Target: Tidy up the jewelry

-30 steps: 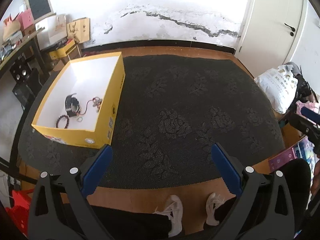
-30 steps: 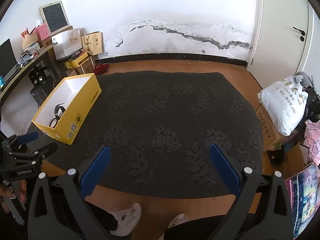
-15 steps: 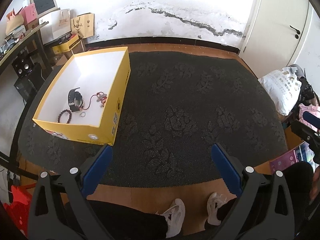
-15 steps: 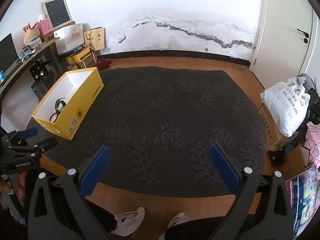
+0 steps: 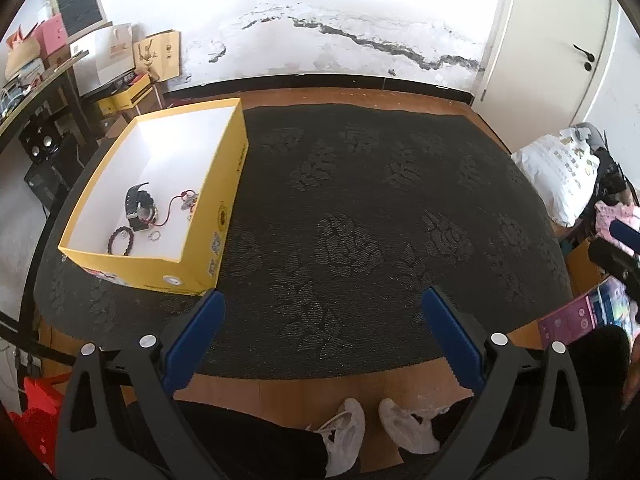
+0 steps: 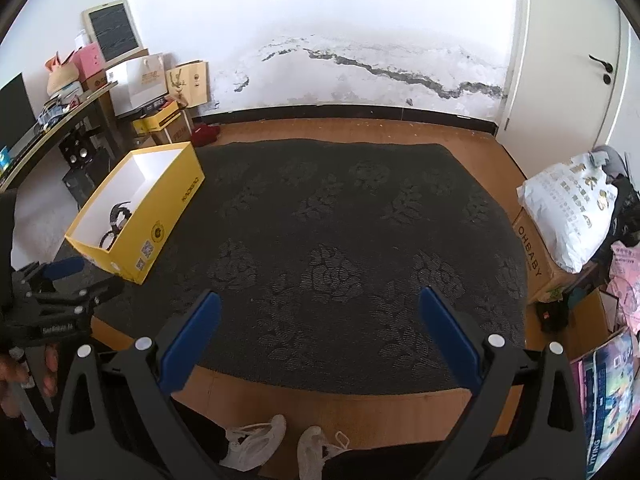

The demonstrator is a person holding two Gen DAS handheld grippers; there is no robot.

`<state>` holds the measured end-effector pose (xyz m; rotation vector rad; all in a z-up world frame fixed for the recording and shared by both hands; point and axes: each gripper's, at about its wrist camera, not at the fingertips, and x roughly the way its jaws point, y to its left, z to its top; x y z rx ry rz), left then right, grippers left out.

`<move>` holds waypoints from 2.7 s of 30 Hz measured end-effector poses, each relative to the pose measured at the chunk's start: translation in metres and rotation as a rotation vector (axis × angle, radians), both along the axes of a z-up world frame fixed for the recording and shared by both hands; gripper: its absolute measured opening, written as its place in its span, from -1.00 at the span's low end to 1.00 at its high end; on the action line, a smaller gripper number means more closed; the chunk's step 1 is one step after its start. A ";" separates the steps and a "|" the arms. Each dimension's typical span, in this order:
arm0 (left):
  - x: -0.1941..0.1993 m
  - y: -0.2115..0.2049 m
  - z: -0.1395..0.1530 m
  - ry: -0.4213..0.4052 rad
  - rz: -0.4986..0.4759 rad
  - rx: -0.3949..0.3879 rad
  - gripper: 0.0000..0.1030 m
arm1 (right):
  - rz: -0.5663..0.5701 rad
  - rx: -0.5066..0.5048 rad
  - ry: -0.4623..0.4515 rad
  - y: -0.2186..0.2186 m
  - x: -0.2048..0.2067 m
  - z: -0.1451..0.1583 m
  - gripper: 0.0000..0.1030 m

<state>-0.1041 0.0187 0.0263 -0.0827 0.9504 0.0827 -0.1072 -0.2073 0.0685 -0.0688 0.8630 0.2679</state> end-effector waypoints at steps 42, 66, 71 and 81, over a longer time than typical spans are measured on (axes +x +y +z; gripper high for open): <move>0.001 0.006 -0.003 0.023 -0.003 0.006 0.88 | 0.021 -0.021 -0.016 0.005 -0.004 0.001 0.87; -0.001 0.005 0.000 0.005 -0.007 0.037 0.88 | 0.024 -0.021 -0.018 0.004 -0.004 0.001 0.87; -0.002 0.002 0.002 -0.003 -0.014 0.047 0.88 | 0.022 -0.020 -0.018 0.004 -0.004 0.001 0.87; -0.004 -0.001 0.004 -0.015 -0.023 0.056 0.88 | 0.024 -0.020 -0.019 0.004 -0.004 0.002 0.87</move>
